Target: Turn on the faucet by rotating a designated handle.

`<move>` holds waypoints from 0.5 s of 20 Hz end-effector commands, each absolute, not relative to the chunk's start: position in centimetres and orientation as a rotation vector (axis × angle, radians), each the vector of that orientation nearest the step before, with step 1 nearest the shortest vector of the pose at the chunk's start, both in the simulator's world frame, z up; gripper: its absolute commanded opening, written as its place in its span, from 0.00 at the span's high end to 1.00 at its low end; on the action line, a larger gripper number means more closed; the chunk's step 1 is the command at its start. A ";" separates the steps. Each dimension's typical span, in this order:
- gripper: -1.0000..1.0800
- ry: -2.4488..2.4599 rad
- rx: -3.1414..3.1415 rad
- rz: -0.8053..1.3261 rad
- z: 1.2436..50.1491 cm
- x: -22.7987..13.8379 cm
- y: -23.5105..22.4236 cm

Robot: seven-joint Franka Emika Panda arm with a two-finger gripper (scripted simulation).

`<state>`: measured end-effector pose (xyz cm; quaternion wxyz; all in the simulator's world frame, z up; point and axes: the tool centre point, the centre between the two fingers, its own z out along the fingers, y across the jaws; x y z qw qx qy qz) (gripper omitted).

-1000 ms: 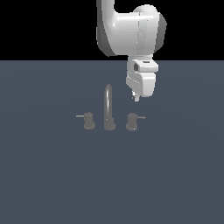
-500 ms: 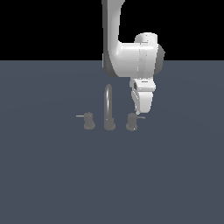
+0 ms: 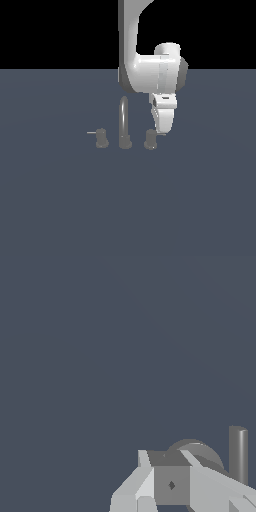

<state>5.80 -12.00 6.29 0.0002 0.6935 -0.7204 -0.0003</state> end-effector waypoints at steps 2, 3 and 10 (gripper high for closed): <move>1.00 -2.264 2.178 -0.001 6.3 5.0 -12.4; 1.00 -2.264 2.178 -0.001 6.3 4.7 -12.6; 1.00 -2.264 2.177 0.000 6.3 2.7 -13.6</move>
